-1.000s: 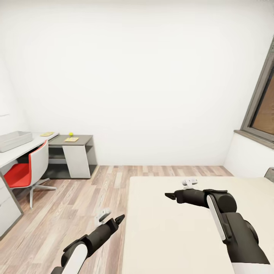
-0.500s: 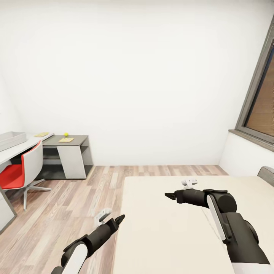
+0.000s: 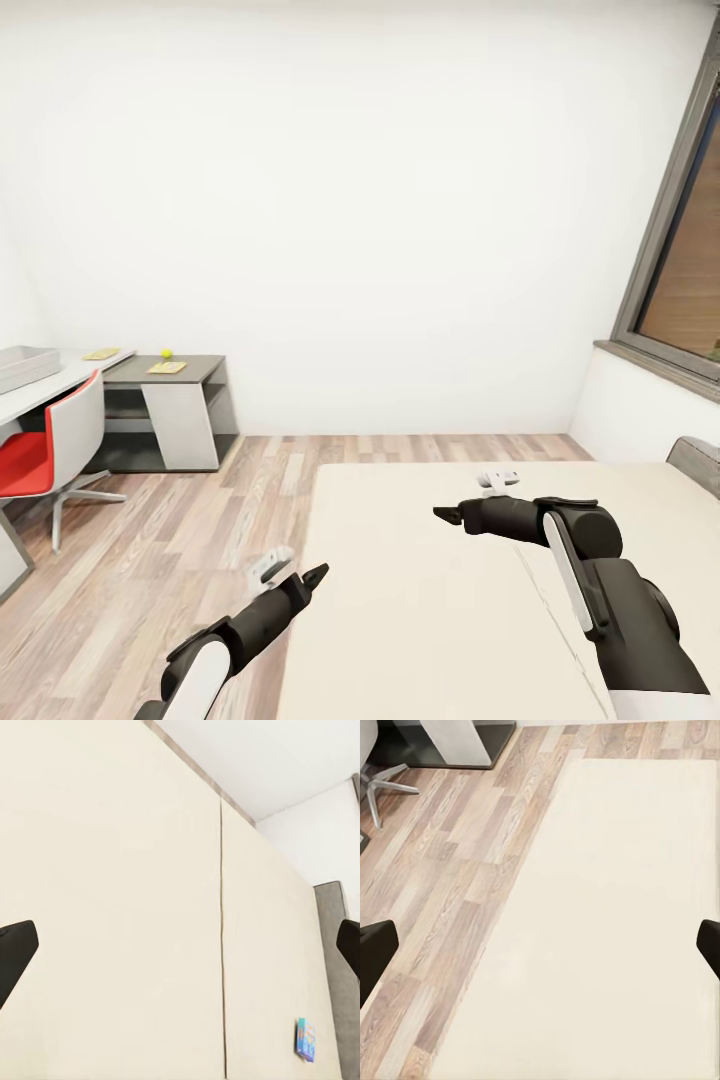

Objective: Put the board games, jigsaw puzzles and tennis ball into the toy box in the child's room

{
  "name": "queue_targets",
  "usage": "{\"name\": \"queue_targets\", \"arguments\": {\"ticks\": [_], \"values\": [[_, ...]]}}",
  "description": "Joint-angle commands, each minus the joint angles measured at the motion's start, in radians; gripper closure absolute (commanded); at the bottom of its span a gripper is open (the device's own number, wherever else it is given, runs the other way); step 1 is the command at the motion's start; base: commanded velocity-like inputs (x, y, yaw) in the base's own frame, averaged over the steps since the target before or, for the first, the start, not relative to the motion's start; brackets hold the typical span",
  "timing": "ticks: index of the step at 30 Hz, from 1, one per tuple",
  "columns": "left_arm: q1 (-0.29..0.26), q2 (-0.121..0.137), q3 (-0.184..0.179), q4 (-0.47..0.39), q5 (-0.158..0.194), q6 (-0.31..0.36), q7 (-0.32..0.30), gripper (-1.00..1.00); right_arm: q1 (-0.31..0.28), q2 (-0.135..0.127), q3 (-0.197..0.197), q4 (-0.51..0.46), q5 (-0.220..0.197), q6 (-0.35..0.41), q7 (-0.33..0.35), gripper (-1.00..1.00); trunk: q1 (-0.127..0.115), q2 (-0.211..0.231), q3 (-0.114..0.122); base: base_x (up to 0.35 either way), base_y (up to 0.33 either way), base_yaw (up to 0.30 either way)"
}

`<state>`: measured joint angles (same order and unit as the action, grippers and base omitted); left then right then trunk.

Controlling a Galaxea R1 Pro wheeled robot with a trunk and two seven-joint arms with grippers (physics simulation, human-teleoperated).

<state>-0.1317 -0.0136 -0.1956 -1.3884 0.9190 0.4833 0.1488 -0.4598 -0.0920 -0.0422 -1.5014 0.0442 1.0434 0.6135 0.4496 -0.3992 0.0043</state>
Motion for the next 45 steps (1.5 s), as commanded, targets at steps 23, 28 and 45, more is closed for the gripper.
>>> {"name": "queue_targets", "arguments": {"ticks": [23,28,45], "values": [[0.000,0.000,-0.001,-0.003,0.011,0.003,0.009,-1.00,0.000,0.000,-0.001,0.000,0.005,0.004,0.006,-1.00,0.000,-0.001,0.000,0.000,-0.136,0.000],[0.000,0.000,-0.001,-0.003,0.011,0.003,0.009,-1.00,0.000,0.000,-0.001,0.000,0.004,0.004,0.006,-1.00,0.000,-0.001,0.000,0.000,-0.136,0.000],[0.000,0.000,-0.001,-0.003,0.011,0.003,0.009,-1.00,0.000,0.000,0.000,-0.002,0.005,0.004,0.006,-1.00,0.000,-0.001,0.000,0.000,-0.136,0.056]]}}
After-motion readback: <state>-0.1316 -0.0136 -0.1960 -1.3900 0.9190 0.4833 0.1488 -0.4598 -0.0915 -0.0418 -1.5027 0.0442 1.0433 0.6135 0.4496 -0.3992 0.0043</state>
